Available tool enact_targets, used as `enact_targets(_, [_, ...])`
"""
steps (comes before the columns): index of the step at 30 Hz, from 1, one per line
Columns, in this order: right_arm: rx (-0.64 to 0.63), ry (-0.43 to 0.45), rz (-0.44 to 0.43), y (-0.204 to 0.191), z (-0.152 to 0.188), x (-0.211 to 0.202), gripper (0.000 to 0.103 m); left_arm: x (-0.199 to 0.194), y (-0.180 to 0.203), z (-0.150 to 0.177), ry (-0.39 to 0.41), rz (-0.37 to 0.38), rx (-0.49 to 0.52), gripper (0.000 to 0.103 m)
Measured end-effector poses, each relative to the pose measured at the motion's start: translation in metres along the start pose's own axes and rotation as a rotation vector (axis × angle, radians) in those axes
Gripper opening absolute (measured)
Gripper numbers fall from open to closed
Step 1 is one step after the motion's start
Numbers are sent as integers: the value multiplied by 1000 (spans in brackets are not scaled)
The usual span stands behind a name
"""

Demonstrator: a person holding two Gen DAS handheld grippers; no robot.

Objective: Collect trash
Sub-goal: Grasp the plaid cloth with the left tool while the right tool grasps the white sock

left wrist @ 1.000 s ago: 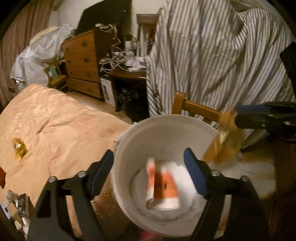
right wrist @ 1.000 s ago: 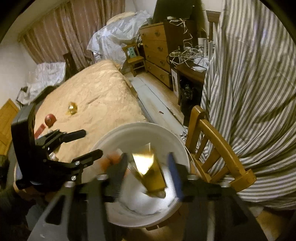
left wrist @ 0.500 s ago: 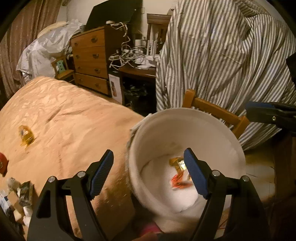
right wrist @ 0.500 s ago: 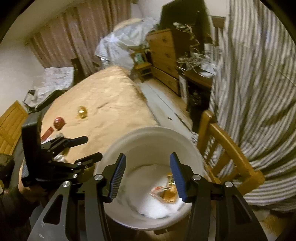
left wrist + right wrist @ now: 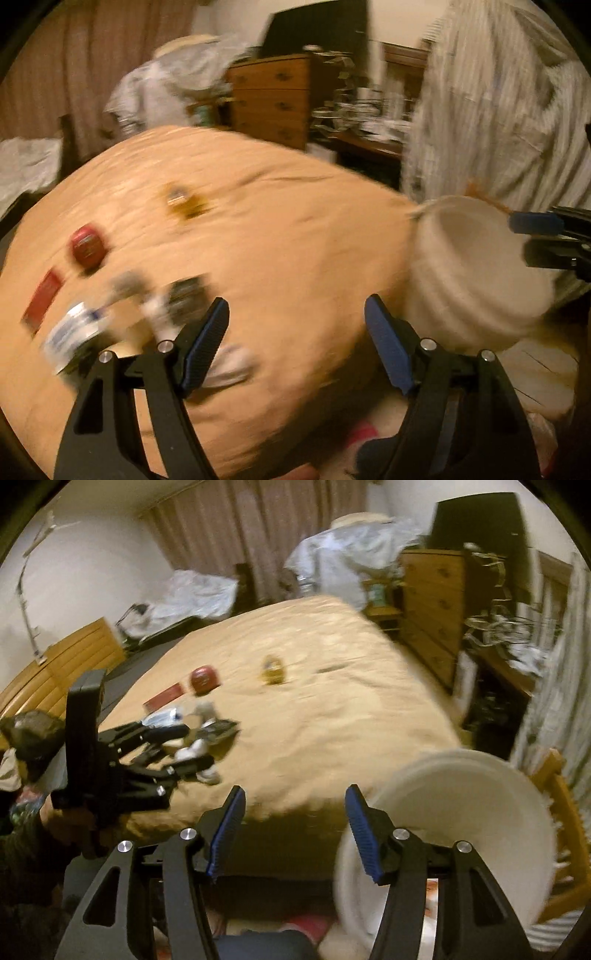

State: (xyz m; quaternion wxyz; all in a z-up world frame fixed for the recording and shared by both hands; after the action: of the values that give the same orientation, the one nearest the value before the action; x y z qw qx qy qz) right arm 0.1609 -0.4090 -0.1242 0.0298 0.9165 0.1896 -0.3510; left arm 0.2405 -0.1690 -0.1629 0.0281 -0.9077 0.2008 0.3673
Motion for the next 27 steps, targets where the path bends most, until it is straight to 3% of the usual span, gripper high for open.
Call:
enact_targets(6, [-33, -33, -90, -56, -13, 52, 58, -23, -141, 31, -14, -162, -185, 64])
enact_targets(12, [-94, -71, -174, -102, -21, 106, 58, -25, -218, 57, -68, -209, -277, 61])
enact_targets(20, [-251, -140, -235, -151, -24, 162, 58, -7, -242, 81, -128, -150, -282, 53])
enact_targets(23, [-266, -158, -256, -158, -25, 177, 58, 3, -237, 81, -145, -127, -271, 46])
enact_targets(27, [-276, -178, -271, -163, -27, 195, 58, 14, -232, 82, -156, -109, -264, 46])
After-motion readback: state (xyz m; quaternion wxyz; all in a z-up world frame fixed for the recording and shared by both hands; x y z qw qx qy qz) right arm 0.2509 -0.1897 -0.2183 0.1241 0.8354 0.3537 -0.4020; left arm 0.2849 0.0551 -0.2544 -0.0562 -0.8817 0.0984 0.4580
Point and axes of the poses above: each gripper's, at about its wrist camera, not at the fingertips, and x roughly the way its jaws point, y to its right, z to its underside, the point moved 9 cm from there along x, roughly the way its jaws point, and after that the axes turned 10 degrees about -x, right-handed, at the moved point
